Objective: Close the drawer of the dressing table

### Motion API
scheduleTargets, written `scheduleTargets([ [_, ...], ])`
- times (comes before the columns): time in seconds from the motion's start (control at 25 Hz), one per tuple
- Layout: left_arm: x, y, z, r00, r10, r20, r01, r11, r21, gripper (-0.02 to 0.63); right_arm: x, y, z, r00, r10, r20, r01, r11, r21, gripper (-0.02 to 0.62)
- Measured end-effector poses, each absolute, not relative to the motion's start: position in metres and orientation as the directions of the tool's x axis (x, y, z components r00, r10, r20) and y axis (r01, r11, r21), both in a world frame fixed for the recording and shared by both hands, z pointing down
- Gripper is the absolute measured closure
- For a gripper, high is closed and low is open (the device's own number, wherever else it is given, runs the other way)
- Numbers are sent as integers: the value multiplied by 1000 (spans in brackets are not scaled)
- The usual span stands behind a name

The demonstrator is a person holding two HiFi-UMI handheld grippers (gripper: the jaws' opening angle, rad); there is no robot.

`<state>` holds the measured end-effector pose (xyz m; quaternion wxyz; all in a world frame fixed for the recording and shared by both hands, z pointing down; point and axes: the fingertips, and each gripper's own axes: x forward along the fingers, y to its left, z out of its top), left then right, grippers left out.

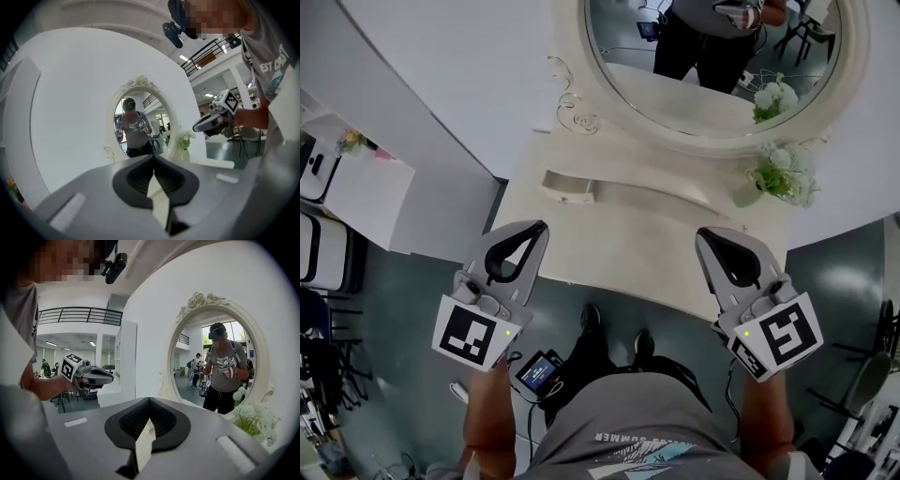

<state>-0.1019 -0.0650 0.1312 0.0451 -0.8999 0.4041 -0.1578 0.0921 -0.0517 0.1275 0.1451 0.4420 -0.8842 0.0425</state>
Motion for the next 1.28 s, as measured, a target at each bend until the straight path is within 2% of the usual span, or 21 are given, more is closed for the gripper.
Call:
scheduleTargets([
  [1.28,-141,-203,331,605,-676,420,-702,-702,-120,603,71,-147,253,-514,-739,436,-829,558,-32,594],
])
